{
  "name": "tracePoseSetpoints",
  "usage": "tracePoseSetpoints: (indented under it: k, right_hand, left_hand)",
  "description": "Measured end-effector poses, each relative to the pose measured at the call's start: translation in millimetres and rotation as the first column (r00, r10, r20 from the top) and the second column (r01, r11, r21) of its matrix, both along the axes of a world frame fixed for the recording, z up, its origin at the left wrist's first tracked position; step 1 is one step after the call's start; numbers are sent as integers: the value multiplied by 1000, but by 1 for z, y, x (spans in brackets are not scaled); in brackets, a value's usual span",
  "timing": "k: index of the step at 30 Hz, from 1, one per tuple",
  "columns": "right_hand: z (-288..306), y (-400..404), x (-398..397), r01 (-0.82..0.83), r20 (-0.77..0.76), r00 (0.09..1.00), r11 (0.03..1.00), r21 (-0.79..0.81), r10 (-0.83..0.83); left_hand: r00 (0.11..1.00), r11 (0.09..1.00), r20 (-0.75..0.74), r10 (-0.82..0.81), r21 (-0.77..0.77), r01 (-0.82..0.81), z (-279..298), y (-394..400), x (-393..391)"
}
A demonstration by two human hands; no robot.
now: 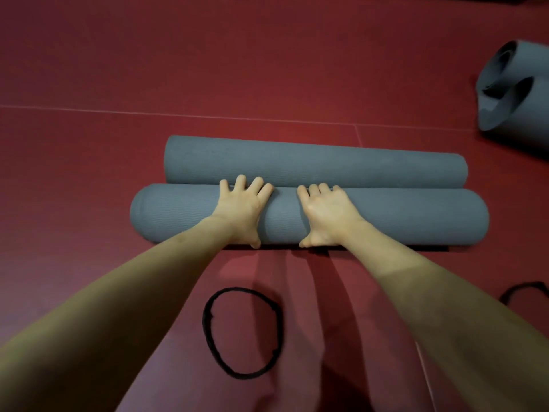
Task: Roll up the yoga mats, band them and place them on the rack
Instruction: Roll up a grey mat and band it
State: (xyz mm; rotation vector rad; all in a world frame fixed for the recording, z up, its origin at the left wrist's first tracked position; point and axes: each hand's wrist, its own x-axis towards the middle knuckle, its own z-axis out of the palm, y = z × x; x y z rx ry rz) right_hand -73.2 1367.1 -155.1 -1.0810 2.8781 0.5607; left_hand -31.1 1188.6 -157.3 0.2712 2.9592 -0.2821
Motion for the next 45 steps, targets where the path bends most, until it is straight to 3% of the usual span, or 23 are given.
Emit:
tracePoseSetpoints:
  k: [15, 18, 19, 22, 28, 35, 39, 45]
  right_hand:
    - [13, 20, 53, -50, 116, 992, 999, -9, 51]
    - [26, 28, 38, 260, 384, 915, 912, -318, -126]
    - [27, 29, 33, 325, 432, 889, 876, -356, -154]
    - [18, 24, 27, 297, 376, 911, 899, -320, -167]
    - [0, 10, 10, 435, 413, 854, 871, -228, -318]
    - [-1, -5, -10, 555, 287, 822, 805, -209, -493]
    - [-4, -7, -11, 517, 264, 853, 796, -314, -450]
    - [-10, 0, -10, 419, 251, 902, 854, -307, -353]
  left_hand:
    - [985, 993, 128, -115, 39, 110, 13, 4, 49]
    - [984, 989, 98, -146, 20, 144, 9, 2, 51]
    - [984, 988, 87, -157, 27, 155, 7, 1, 51]
    - [981, 982, 82, -174, 91, 166, 7, -5, 46]
    - [975, 955, 152, -162, 272, 117, 8, -20, 23]
    - [978, 970, 197, -73, 244, 23, 8, -34, 2]
    - [981, 921, 191, 14, 379, -87, 10, -39, -10]
    - [963, 912, 188, 192, 329, -246, 1, -27, -29]
